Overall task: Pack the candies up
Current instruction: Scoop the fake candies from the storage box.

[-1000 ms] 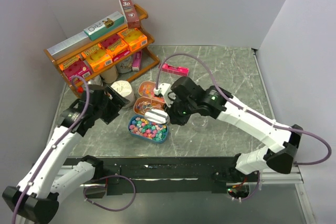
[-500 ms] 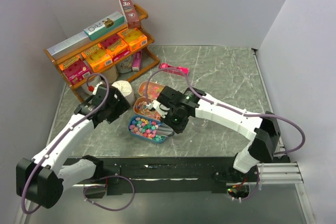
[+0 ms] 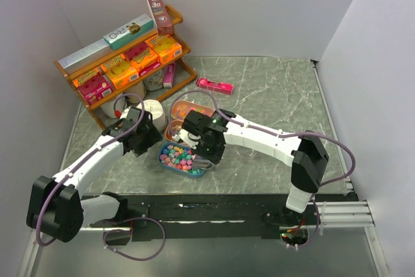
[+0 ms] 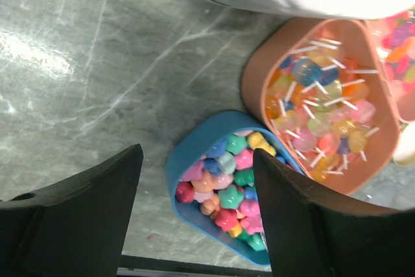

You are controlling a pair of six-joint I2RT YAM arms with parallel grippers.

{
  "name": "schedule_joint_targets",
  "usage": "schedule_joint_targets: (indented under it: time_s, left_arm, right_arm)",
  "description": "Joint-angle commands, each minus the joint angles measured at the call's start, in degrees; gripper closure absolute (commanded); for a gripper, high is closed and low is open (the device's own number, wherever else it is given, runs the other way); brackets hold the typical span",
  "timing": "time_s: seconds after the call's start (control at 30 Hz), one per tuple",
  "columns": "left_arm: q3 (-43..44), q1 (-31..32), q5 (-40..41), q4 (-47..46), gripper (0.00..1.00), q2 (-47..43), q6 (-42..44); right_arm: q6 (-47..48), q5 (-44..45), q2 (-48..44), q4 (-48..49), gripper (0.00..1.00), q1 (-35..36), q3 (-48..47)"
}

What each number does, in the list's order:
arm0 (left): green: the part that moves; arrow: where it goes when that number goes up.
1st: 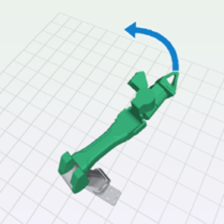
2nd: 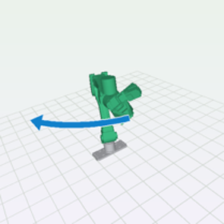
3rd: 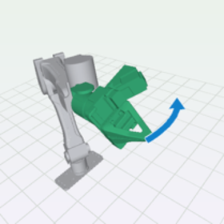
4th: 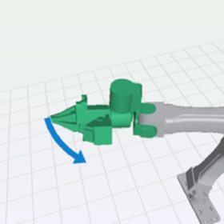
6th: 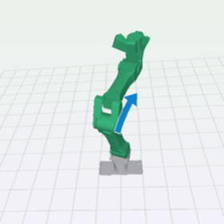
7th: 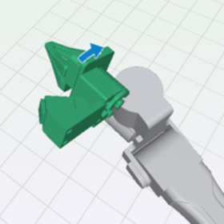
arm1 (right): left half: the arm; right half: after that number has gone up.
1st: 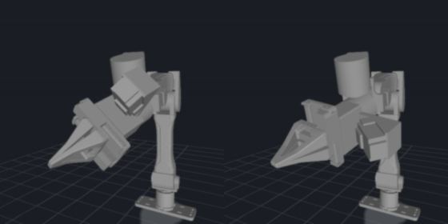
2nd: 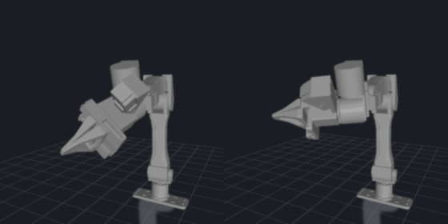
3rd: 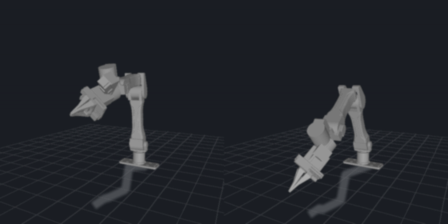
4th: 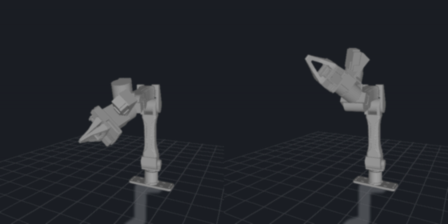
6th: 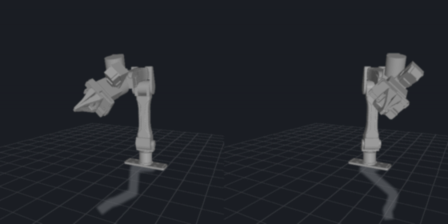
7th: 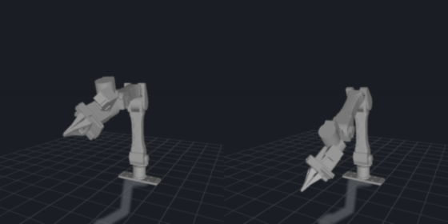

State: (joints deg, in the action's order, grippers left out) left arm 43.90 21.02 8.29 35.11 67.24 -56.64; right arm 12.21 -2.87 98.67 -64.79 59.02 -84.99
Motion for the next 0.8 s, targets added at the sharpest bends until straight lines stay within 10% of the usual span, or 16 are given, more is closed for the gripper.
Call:
schedule_joint_targets:
  time_s: [0.0, 0.77]
  left_arm:
    - [-1.4, -0.5, 1.1, -2.1, 0.28, 1.5, -1.3]
    - [-4.2, -0.7, -5.4, -7.9, 0.49, 8.3, -0.7]
  right_arm:
    - [2.1, 0.3, 2.7, 1.2, 1.00, 0.6, -3.7]
    - [-0.3, -4.3, 7.3, 17.9, 1.00, 0.5, 0.5]
